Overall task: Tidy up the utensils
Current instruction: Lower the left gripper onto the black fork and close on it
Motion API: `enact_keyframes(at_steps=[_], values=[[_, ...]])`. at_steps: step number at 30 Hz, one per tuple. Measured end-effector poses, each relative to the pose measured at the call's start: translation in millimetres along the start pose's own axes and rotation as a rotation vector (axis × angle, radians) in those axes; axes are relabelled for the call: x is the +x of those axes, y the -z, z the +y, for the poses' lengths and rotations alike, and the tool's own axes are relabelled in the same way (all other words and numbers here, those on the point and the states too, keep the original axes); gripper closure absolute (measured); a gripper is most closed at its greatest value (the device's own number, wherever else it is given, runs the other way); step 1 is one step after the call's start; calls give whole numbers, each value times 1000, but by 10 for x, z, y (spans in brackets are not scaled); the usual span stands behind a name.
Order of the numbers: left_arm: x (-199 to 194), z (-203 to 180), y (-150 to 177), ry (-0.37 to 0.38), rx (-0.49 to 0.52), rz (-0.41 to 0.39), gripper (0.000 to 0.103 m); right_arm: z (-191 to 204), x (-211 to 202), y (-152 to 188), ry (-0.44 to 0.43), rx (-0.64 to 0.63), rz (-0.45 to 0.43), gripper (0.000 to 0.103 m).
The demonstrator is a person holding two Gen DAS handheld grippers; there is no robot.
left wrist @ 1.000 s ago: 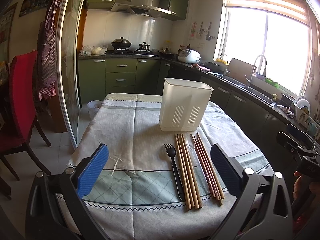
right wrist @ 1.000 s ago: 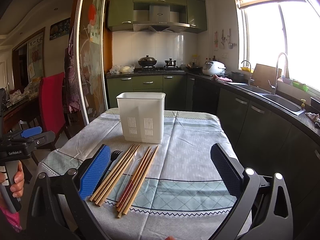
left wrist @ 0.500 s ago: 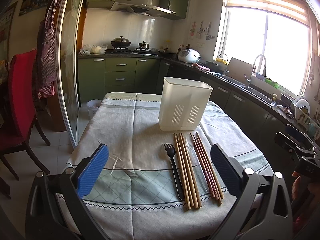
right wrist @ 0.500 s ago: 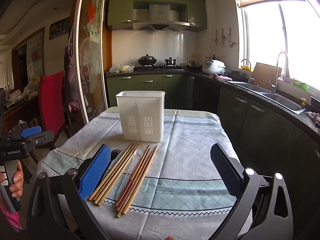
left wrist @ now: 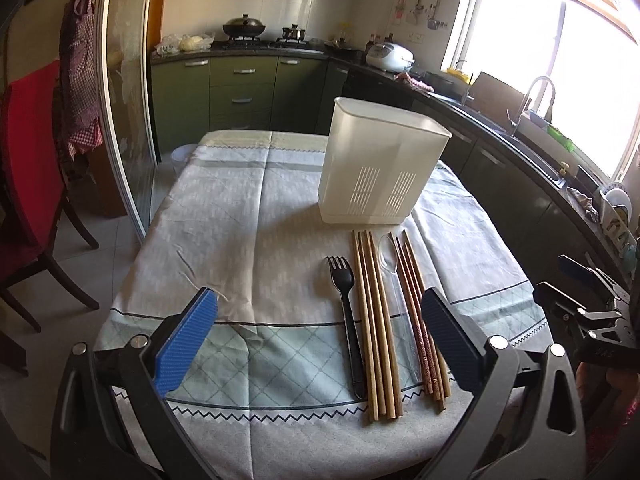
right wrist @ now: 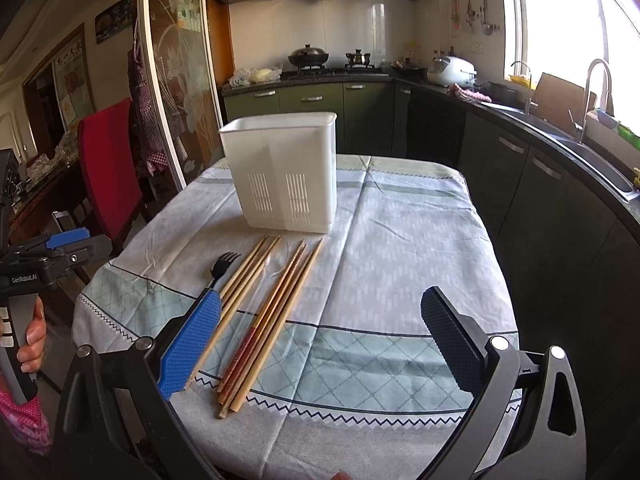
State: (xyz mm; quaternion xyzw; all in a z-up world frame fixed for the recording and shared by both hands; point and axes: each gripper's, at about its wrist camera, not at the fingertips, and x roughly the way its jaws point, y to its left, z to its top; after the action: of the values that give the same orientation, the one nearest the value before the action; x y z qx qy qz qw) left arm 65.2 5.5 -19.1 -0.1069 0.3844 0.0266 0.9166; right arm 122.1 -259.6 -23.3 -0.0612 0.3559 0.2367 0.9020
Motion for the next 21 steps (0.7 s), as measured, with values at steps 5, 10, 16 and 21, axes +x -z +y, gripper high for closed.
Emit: enact_keyframes(at_steps=[5, 10, 16, 21], values=[[407, -63, -169, 48, -14, 176, 6, -219, 340, -129, -44, 40, 119, 4], [708, -211, -235, -7, 50, 267, 6, -411, 476, -224, -76, 118, 166, 4], [1080, -251, -235, 23, 29, 414, 33, -422, 519, -245, -93, 119, 176, 4], [1278, -277, -178, 16, 17, 487, 44, -381, 591, -221, -106, 107, 199, 4]])
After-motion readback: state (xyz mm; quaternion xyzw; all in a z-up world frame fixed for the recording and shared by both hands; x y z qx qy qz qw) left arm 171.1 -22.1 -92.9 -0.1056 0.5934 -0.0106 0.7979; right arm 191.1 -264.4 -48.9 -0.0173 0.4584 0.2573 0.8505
